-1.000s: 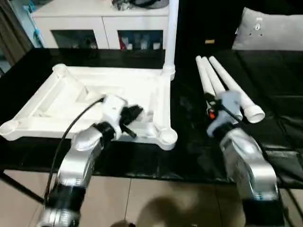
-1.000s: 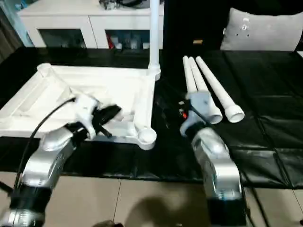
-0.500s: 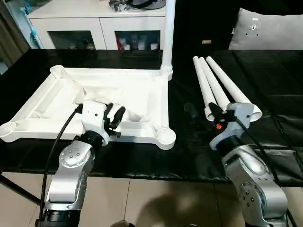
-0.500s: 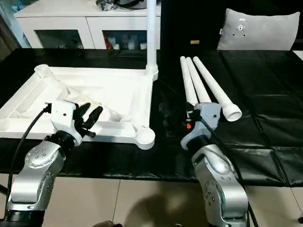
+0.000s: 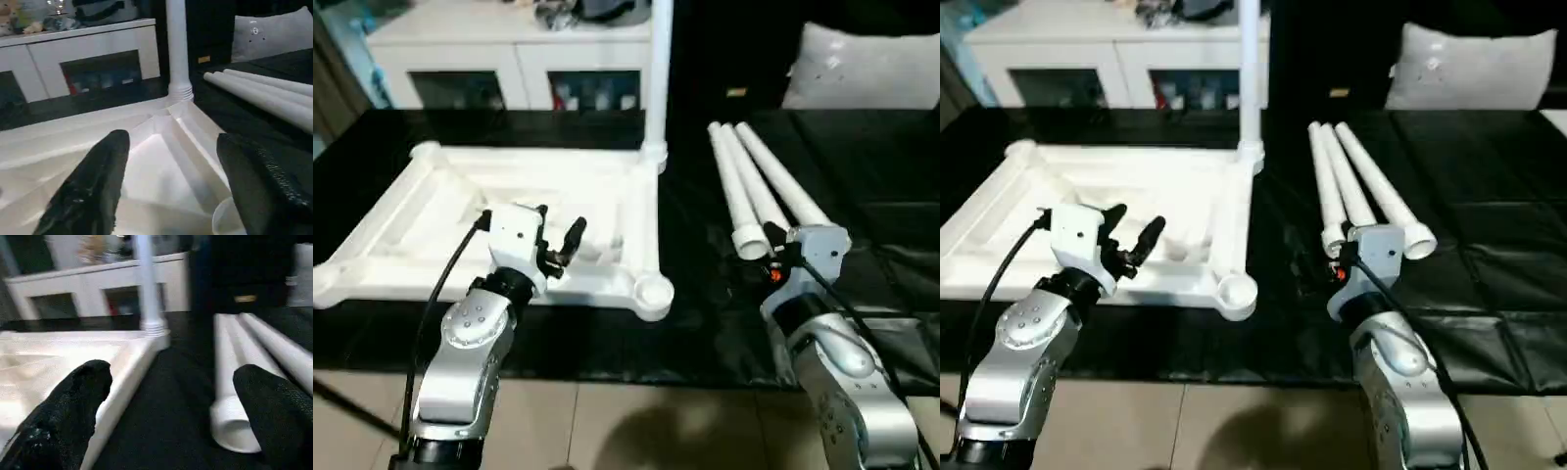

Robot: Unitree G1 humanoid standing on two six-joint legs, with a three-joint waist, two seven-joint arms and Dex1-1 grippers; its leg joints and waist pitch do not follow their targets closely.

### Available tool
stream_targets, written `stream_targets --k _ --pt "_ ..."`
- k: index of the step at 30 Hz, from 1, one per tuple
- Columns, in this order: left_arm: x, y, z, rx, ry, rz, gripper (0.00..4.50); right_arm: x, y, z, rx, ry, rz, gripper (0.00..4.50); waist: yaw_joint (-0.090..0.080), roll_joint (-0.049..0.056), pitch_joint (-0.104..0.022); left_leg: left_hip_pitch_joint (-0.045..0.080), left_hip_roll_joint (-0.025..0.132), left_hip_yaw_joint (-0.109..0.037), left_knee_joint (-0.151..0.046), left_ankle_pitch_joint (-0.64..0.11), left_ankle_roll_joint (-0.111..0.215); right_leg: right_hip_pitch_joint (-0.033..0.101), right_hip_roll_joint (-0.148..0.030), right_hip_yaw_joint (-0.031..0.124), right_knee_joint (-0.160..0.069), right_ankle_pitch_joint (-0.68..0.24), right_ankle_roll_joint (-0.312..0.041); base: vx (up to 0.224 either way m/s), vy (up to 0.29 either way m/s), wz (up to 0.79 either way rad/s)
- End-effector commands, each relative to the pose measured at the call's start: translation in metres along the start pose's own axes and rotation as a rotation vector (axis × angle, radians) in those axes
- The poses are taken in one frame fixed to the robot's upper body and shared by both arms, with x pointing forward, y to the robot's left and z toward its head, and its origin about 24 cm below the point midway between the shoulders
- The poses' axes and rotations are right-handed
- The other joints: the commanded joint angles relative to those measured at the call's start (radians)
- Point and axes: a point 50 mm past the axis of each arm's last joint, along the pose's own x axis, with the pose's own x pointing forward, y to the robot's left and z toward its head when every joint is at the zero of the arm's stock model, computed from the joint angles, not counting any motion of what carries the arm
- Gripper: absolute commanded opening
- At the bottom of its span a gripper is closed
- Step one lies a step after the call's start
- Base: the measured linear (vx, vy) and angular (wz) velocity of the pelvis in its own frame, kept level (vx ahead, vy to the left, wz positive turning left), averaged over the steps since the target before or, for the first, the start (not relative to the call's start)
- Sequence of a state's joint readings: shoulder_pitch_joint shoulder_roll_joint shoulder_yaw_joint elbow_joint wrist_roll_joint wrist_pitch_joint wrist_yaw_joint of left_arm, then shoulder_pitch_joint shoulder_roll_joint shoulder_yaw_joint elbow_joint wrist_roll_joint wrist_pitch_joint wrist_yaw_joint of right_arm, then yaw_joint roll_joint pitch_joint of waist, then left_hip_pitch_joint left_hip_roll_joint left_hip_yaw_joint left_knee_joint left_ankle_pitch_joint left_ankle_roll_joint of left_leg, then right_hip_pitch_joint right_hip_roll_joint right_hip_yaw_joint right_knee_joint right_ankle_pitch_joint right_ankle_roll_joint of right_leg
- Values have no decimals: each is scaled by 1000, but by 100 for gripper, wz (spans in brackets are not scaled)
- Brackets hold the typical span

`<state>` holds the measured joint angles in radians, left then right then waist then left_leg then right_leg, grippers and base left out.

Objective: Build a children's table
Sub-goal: Move to table

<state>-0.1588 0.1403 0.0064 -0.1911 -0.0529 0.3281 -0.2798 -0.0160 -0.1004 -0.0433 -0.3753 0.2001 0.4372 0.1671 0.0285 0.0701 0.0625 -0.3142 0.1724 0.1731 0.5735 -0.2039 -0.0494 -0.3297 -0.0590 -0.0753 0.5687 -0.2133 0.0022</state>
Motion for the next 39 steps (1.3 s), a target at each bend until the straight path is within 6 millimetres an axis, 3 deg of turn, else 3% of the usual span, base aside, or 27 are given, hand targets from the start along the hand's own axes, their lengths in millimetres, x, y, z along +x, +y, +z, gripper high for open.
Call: stream_targets --k 1,3,6,9,12,14,15,16,17,18,19,20,21,22,23,24,25,26,27,28,29,30,31,32,34,36,39 --pt "-1 0 -1 6 14 3 350 0 1 0 21 45 26 450 -12 -4 -36 42 31 -36 -74 -609 12 1 -56 16 -116 -671 -27 83 16 -5" --pt "-1 0 -1 5 18 0 370 0 6 0 40 59 91 450 -5 -3 -52 12 28 -27 -82 -465 44 39 -62 43 -97 -543 -96 108 14 -4" --pt "0 -1 -2 5 24 -1 384 0 9 -3 22 64 127 450 -2 -2 -74 -6 20 -13 -67 -246 106 70 -57 48 -75 -309 -190 109 5 2" --pt "0 -1 -3 2 30 -1 402 1 11 -6 10 76 142 450 10 -1 -92 -20 4 -15 -45 -52 185 95 -44 45 -49 -95 -219 139 3 4" --pt "0 -1 -4 0 32 0 425 1 12 -8 11 94 148 450 13 3 -105 -6 -1 -30 -21 100 287 90 -21 31 -10 86 -181 121 8 5" --pt "-1 -2 -4 0 34 1 439 1 13 -8 6 103 155 450 4 1 -109 45 21 -59 -9 190 369 48 -9 19 29 136 -153 102 -2 13" --pt "-1 -2 -4 0 35 1 446 1 13 -8 4 107 154 450 -10 5 -110 104 55 -100 1 260 443 -15 -13 13 63 108 -129 94 -11 17" --pt "-1 -2 -4 0 35 1 446 1 13 -8 4 107 154 450 -16 10 -106 138 81 -123 5 266 469 -62 -27 12 77 45 -122 62 -26 15" --pt "-2 -3 -5 2 38 -3 446 1 12 -8 4 119 142 450 -24 -8 -100 151 97 -144 15 285 509 -89 -52 29 88 -12 -94 63 -45 6" --pt "-2 -3 -5 2 38 -3 446 1 12 -8 4 119 142 450 3 -35 -93 43 -12 -67 58 224 451 22 -59 79 48 135 -109 63 -45 6" --pt "-3 -3 -5 2 39 -5 446 2 11 -9 5 124 134 450 26 -71 -90 -76 -106 -25 111 115 406 144 -40 140 26 290 -120 100 -42 12" --pt "-3 -4 -6 4 40 -12 446 3 9 -7 -8 117 122 450 74 -55 -78 -180 -39 -70 176 -55 199 195 -156 204 2 529 -149 109 -23 6" --pt "-3 -4 -6 4 40 -12 446 3 9 -7 -8 117 122 450 81 -53 -88 -196 -49 -68 165 -13 139 211 -110 166 25 588 -123 109 -23 6" --pt "-3 -4 -6 5 41 -13 446 4 8 -6 -13 111 125 450 87 -40 -80 -171 -44 -73 119 33 111 177 -84 125 17 567 -82 73 -19 -11" --pt "-3 -5 -5 9 43 -24 446 5 8 -4 -22 103 129 450 72 1 -78 -117 -16 -77 36 89 106 138 -36 48 6 379 -4 84 9 -14" --pt "-3 -5 -5 11 44 -31 446 5 7 -3 -26 99 127 450 36 25 -56 -69 53 -141 -22 52 244 102 4 -3 41 81 38 84 9 -14" --pt "-4 -8 -5 16 43 -61 446 7 5 -3 -32 109 106 450 -3 36 -101 100 157 -248 -22 -10 463 -46 -6 15 163 -180 15 140 0 -2" --pt "-5 -13 -5 13 41 -113 446 9 2 -4 -34 129 65 450 -5 48 -107 88 143 -253 3 197 555 -78 -22 28 189 -175 22 93 -8 8" --pt "-6 -15 -5 10 40 -138 446 10 0 -4 -33 138 45 450 -5 38 -109 80 136 -237 19 350 568 -99 -28 37 191 -108 44 93 -8 8" --pt "-6 -15 -5 15 45 -149 446 11 -1 -4 -35 146 30 450 0 29 -104 56 126 -216 29 524 556 -102 -36 49 182 -19 69 0 0 0" --pt "-8 -19 -5 25 53 -214 446 15 -5 -4 -53 171 -22 450 21 7 -90 -23 87 -147 18 627 478 -68 -46 66 131 151 87 0 0 0" --pt "-8 -20 -5 25 52 -225 446 16 -5 -4 -57 173 -27 450 39 -43 -96 -61 -8 -91 63 415 314 -44 -79 113 18 297 83 0 0 0" --pt "-11 -24 -2 27 47 -318 446 22 -9 -3 -61 222 -67 450 47 -55 -87 -100 -36 -87 57 198 181 -10 -131 129 24 398 79 -10 -72 -1" --pt "-12 -26 -1 31 48 -353 446 24 -10 -3 -51 253 -81 450 50 -49 -97 -94 -33 -88 45 156 124 2 -123 118 34 435 82 -42 -82 -5" --pt "-14 -28 1 30 65 -428 446 30 -14 -2 -30 308 -102 450 44 -35 -91 -70 -24 -84 12 -1 31 -3 -84 92 22 283 66 -53 -74 -4" --pt "-16 -28 0 38 98 -481 446 37 -14 -3 -6 365 -100 450 29 -8 -75 -58 1 -86 -25 -168 -52 -4 -63 86 4 -97 -59 -84 -35 -7" --pt "-21 -30 -2 39 160 -590 446 51 -16 -4 -10 458 -109 450 12 1 -53 -41 11 -90 -46 -392 -92 -19 -65 92 -19 -413 -121 -83 4 -8"
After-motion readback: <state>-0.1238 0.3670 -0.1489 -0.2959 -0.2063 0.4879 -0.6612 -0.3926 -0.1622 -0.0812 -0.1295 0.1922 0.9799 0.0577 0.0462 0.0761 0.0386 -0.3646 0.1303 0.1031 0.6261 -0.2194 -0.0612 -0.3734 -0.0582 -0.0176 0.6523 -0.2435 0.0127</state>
